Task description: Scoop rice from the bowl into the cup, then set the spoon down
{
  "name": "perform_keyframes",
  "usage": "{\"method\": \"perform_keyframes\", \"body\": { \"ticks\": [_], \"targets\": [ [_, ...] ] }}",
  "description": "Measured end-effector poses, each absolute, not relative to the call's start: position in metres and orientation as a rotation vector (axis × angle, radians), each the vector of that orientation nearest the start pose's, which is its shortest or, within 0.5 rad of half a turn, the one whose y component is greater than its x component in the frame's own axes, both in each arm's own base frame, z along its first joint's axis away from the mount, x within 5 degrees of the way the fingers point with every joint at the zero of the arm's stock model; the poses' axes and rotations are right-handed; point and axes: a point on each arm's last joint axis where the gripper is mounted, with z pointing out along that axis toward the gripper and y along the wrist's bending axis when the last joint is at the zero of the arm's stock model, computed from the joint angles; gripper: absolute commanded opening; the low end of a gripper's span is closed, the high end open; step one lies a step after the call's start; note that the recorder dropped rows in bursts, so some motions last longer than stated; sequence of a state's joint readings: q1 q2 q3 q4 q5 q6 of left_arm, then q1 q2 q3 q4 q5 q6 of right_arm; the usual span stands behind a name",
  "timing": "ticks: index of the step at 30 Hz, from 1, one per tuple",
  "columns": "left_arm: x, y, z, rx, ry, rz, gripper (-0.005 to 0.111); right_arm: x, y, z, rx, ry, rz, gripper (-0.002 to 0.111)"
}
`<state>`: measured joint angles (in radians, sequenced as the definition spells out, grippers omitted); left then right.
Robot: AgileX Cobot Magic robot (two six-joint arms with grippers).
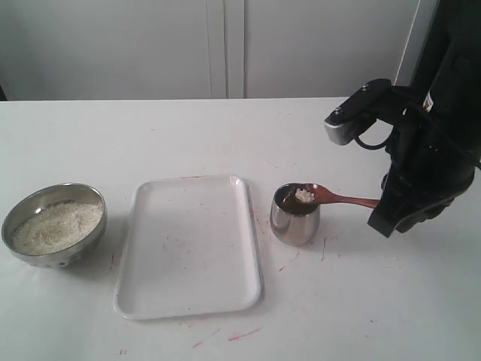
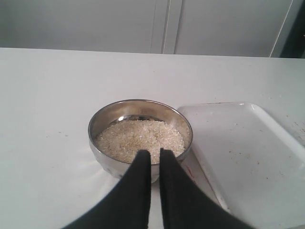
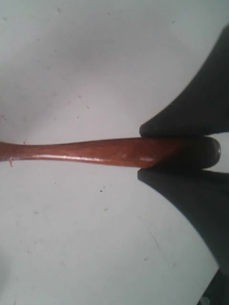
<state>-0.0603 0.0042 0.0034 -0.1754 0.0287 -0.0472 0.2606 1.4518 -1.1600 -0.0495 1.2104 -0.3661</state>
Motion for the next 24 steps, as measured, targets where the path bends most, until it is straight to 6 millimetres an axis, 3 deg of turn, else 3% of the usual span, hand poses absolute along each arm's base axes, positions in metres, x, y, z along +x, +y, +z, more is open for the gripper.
{"method": "perform_keyframes", "body": {
  "ticks": [12,24],
  "targets": [
    [0.057,-0.004,0.209,-0.120,1.519,-0.230,0.014,0.259,0.063,0.296,-0.905,2.717,-0.118,0.000],
    [0.057,-0.004,0.209,-0.120,1.519,-0.230,0.014,0.244,0.059,0.279,-0.889,2.617,-0.130,0.000]
  ]
}}
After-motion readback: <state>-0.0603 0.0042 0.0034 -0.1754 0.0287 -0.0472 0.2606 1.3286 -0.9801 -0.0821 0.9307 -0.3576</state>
